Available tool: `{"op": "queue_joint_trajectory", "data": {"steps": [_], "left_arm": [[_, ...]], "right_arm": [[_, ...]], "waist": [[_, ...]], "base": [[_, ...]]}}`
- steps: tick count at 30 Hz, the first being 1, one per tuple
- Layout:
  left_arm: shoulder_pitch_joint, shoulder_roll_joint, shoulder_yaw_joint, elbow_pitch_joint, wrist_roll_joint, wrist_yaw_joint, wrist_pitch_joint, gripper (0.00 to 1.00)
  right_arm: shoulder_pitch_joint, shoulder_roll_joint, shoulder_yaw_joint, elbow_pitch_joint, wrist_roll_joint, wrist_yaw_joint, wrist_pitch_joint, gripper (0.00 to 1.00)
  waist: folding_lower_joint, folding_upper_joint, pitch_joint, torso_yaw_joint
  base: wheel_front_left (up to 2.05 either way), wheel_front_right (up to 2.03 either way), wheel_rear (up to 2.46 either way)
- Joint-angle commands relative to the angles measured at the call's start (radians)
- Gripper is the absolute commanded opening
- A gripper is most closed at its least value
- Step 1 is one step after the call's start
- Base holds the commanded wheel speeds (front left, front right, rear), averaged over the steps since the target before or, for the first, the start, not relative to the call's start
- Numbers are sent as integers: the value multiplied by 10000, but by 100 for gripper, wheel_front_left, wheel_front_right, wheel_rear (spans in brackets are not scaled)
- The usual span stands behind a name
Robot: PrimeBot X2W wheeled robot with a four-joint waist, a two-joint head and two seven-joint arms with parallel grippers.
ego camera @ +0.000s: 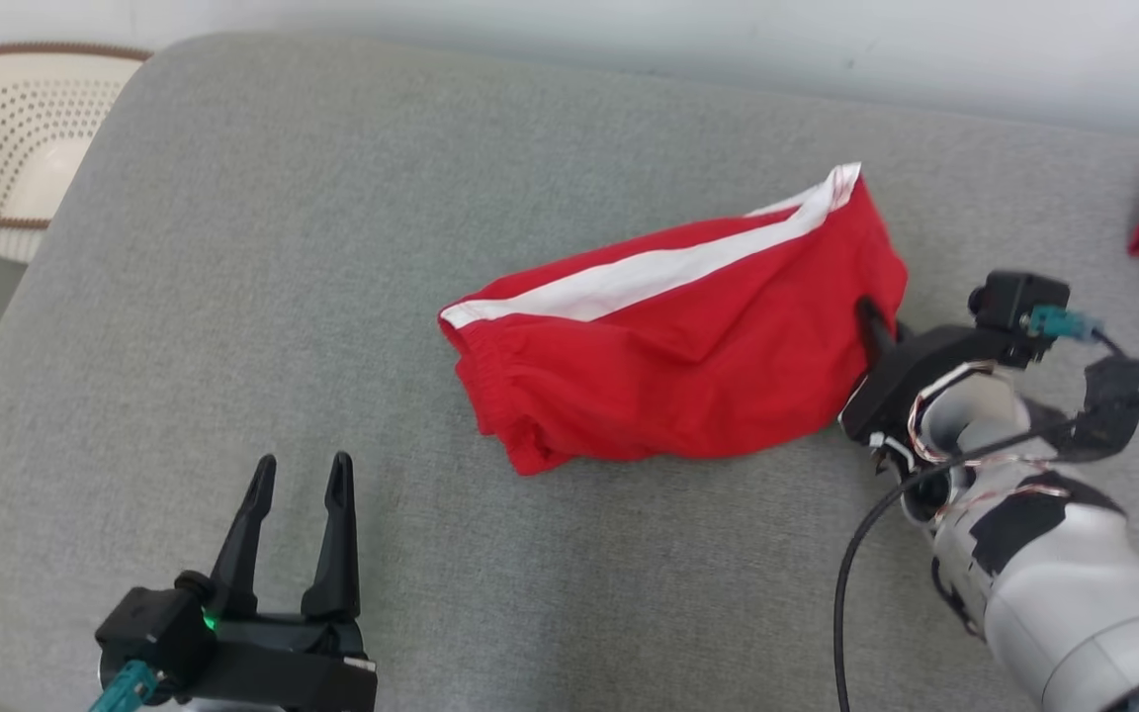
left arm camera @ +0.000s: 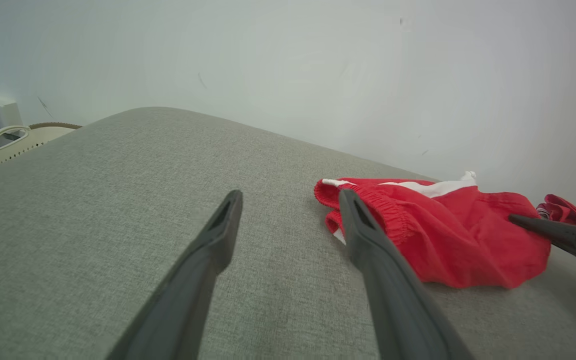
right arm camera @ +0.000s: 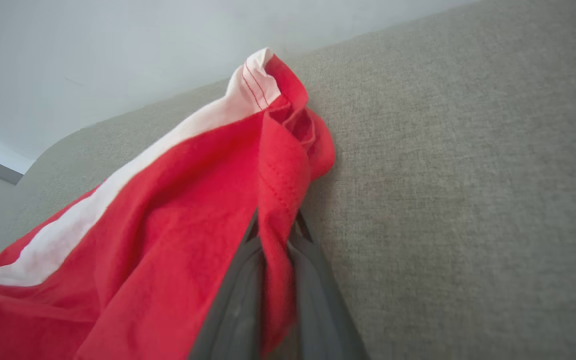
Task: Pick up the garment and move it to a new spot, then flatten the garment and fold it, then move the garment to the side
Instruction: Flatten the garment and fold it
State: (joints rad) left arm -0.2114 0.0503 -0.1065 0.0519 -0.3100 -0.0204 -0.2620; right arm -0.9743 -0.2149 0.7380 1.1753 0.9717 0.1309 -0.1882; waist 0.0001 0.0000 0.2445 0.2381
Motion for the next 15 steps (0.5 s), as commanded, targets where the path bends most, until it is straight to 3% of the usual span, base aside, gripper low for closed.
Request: {"op": "queue_joint_trajectory", "data": {"steps": [1, 15], "left_arm": [[144, 7, 27, 49, 93, -8, -42, 100], [758, 7, 3, 244, 298, 32, -42, 100]], "right_arm": [[209, -15, 36, -97, 97, -5, -31, 0], [2762, -438, 405, -2750, 1454, -5, -278, 0]], "waist": [[-1, 0, -295, -269], [-1, 0, -1372, -1084]], "base": [[0, 0, 0], [0, 0, 0]]}}
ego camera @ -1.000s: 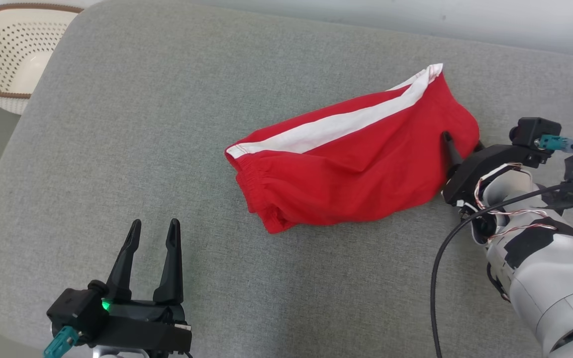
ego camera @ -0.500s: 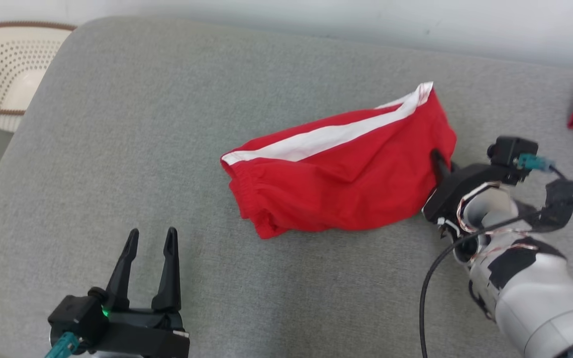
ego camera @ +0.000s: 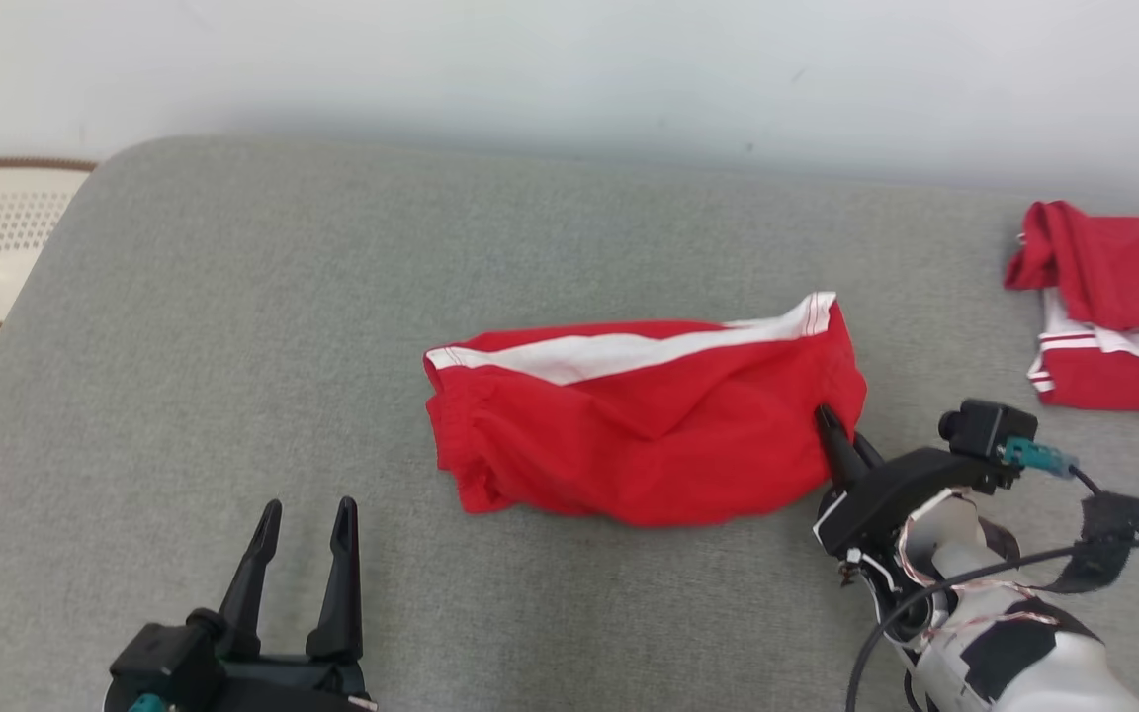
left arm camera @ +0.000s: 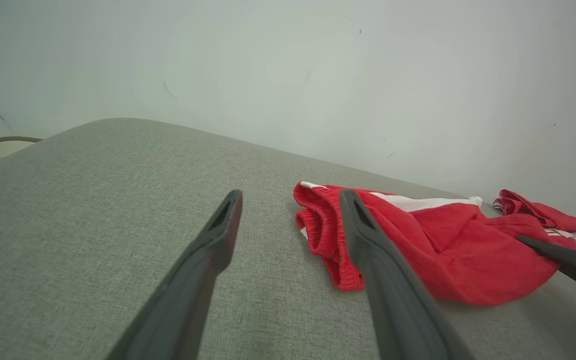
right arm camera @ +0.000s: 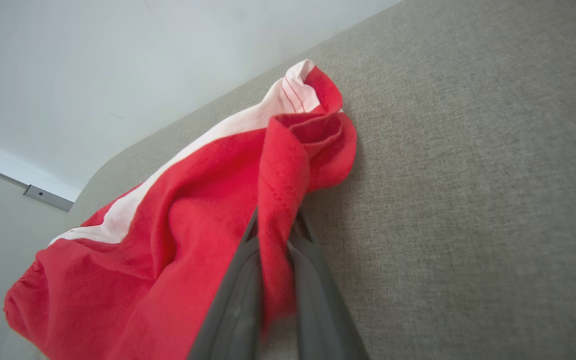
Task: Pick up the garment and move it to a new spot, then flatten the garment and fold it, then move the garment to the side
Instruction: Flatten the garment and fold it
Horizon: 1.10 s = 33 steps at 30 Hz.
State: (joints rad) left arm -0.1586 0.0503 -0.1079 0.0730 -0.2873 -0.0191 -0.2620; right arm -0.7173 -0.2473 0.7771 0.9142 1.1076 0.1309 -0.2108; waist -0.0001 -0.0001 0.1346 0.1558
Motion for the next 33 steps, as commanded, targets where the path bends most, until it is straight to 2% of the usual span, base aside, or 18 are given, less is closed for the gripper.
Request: {"op": "queue_joint_trajectory", "data": {"steps": [1, 10, 18, 19, 20, 21, 27, 33], "left_arm": [[261, 7, 28, 51, 73, 15, -42, 100], [409, 7, -101, 79, 39, 42, -42, 100], [585, 5, -92, -5, -4, 96, -42, 100], [592, 5, -72, -10, 0, 89, -42, 100], [595, 7, -55, -7, 2, 79, -42, 100], [602, 7, -37, -4, 7, 68, -42, 100], [704, 5, 172, -18, 37, 62, -42, 100], [820, 7, 373, -33, 112, -11, -42, 100]], "right_arm": [[373, -137, 10, -333, 212, -5, -71, 0], [1591, -239, -86, -1534, 618, -5, -231, 0], [2426, -302, -323, -1975, 349, -5, -332, 0], [2437, -330, -368, -1921, 261, -5, -345, 27], [2443, -320, -400, -1899, 174, -5, -359, 90], [2416, -344, -409, -1807, -41, -5, -380, 100], [2383, -169, -1098, -1749, -1219, -5, -546, 100], [2937, -58, -2846, -2794, -3026, -5, -531, 100]], "waist": [[1, 1, -333, -308], [1, 1, -661, -469], [1, 1, -743, -492], [1, 1, -734, -511], [1, 1, -730, -528], [1, 1, -730, -546], [1, 1, -803, -712], [1, 1, -872, -875]], "base": [[0, 0, 0], [0, 0, 0], [0, 0, 0], [0, 0, 0], [0, 0, 0], [0, 0, 0], [0, 0, 0], [0, 0, 0]]}}
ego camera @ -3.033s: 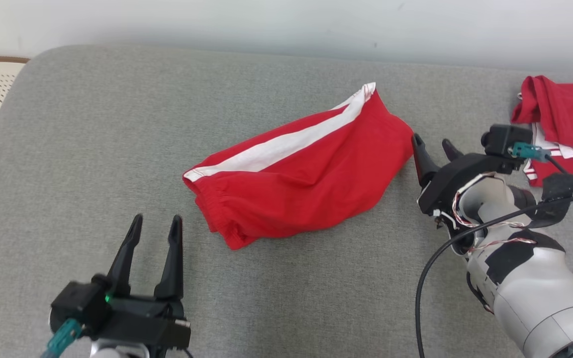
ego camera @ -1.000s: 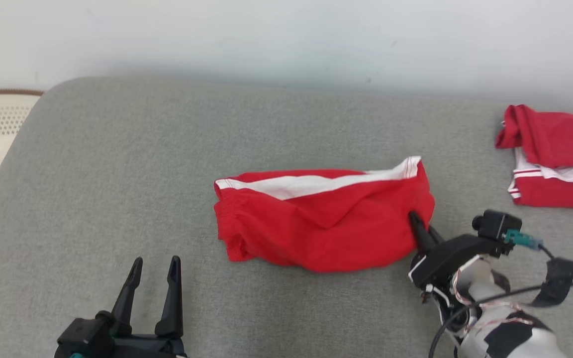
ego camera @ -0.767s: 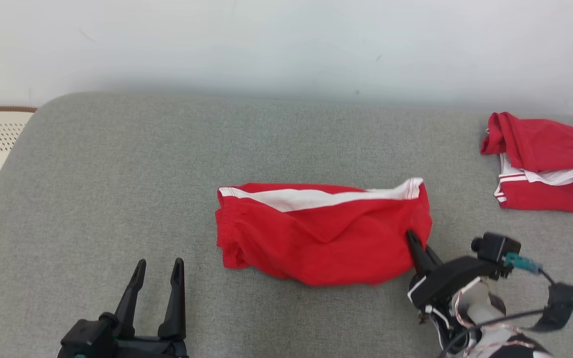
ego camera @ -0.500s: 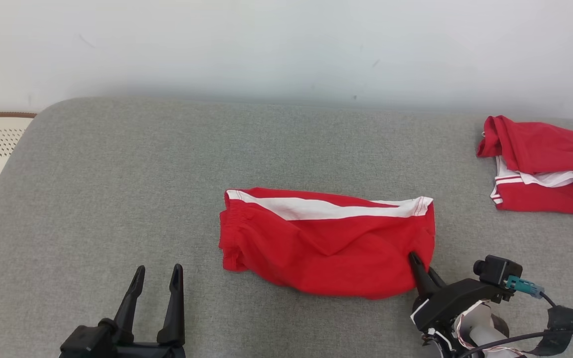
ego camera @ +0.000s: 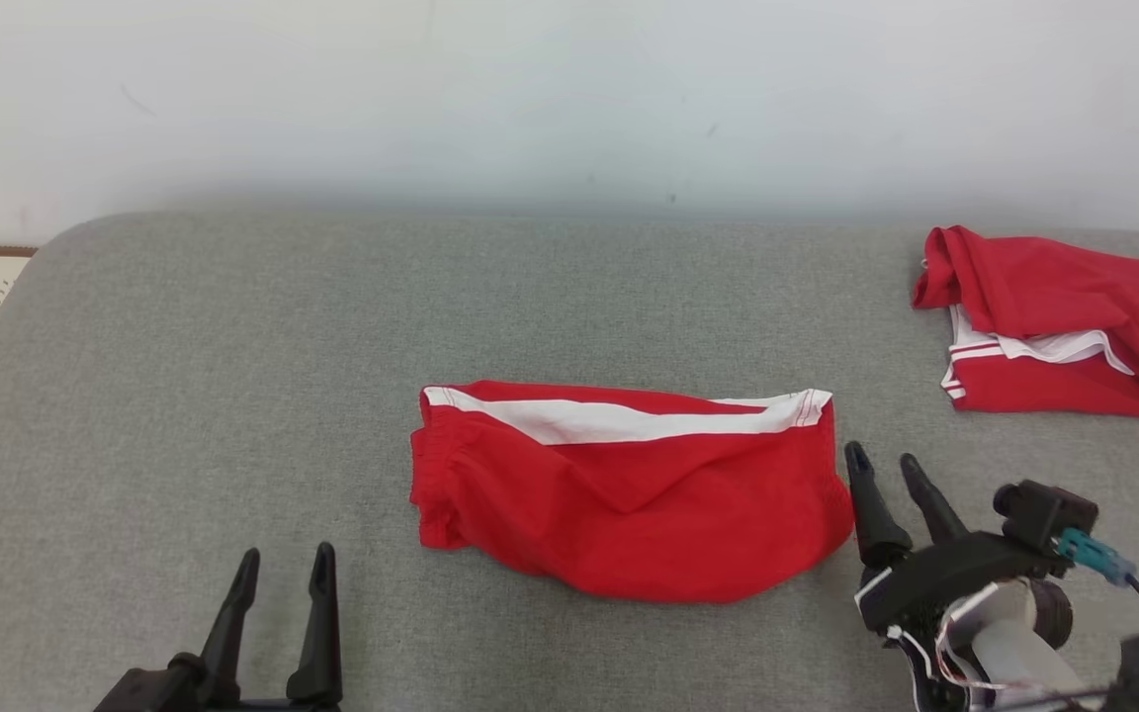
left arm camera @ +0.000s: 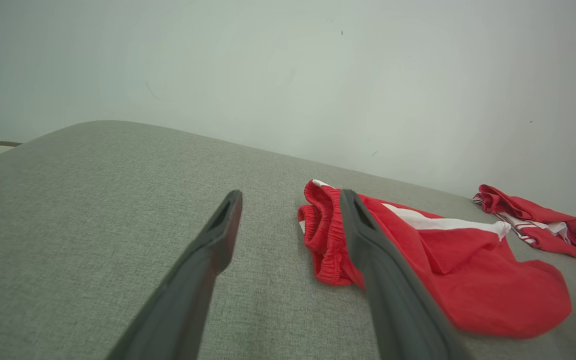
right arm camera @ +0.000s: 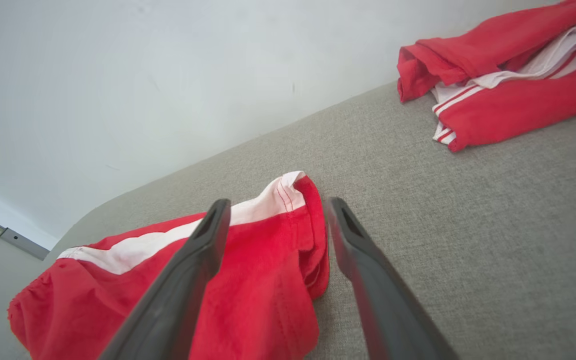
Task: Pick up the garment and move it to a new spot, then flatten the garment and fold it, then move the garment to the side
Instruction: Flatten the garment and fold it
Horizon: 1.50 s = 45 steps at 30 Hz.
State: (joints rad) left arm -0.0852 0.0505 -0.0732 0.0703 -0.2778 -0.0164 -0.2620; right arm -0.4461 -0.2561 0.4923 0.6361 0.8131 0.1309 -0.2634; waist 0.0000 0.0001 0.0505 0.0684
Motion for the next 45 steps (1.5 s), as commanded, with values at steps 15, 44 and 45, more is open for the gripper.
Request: {"op": "queue_joint_trajectory", "data": {"steps": [15, 44, 45], "left_arm": [[479, 3, 684, -189, 401, 39, -42, 100], [675, 116, 1143, 398, 1518, 55, -42, 100], [676, 114, 1144, 407, 1526, 48, -42, 100]], "right_arm": [[2746, 1205, -3223, -3591, -4189, -5, -10, 100], [4304, 1712, -3711, -5352, -6028, -5, 328, 100], [4295, 1704, -3690, -5367, -6022, -5, 345, 100]], "waist": [[0, -1, -111, -626], [0, -1, -614, -531], [0, -1, -616, -521]], "base": [[0, 0, 0], [0, 0, 0], [0, 0, 0]]}}
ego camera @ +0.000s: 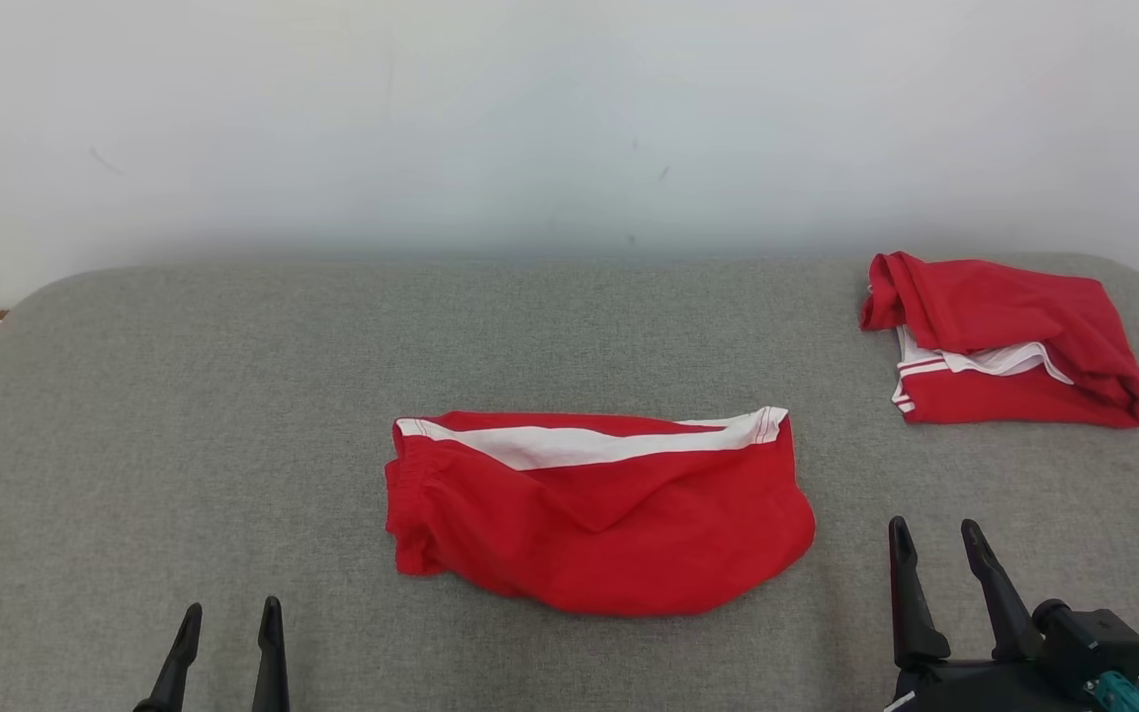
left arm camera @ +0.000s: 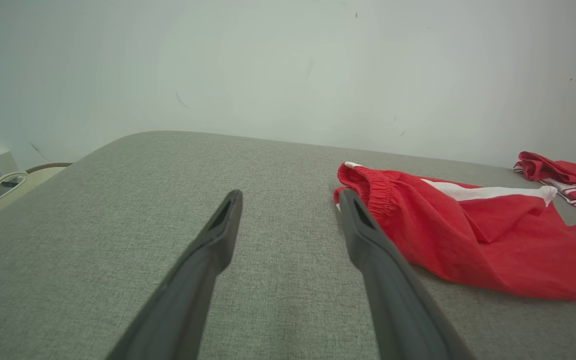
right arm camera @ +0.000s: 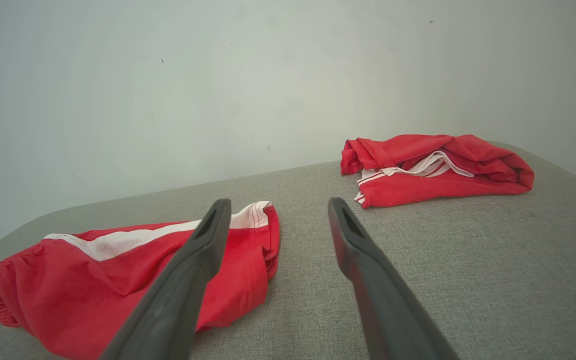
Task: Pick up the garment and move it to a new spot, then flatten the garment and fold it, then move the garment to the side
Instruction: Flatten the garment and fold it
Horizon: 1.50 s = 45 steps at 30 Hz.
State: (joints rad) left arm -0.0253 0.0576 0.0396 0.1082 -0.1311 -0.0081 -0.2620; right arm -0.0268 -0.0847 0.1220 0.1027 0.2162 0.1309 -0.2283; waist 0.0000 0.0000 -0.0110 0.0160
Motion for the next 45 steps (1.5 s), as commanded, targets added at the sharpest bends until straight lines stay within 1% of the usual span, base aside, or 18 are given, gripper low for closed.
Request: {"op": "queue_joint_trajectory", "data": {"steps": [1, 18, 45], "left_arm": [[73, 36, 15, 42, 67, -38, -42, 100], [74, 2, 115, 94, 103, -48, -42, 100], [-40, -23, 198, 157, 188, -221, -42, 100]], "right_arm": [[91, -21, 28, -37, -70, -5, 29, 100], [147, 35, 42, -38, -94, -5, 100, 100], [122, 82, -108, 188, -64, -5, 16, 100]], "waist": [[0, 0, -1, 15], [0, 0, -53, 38], [0, 0, 3, 152]], "base": [[0, 0, 0], [0, 0, 0], [0, 0, 0]]}}
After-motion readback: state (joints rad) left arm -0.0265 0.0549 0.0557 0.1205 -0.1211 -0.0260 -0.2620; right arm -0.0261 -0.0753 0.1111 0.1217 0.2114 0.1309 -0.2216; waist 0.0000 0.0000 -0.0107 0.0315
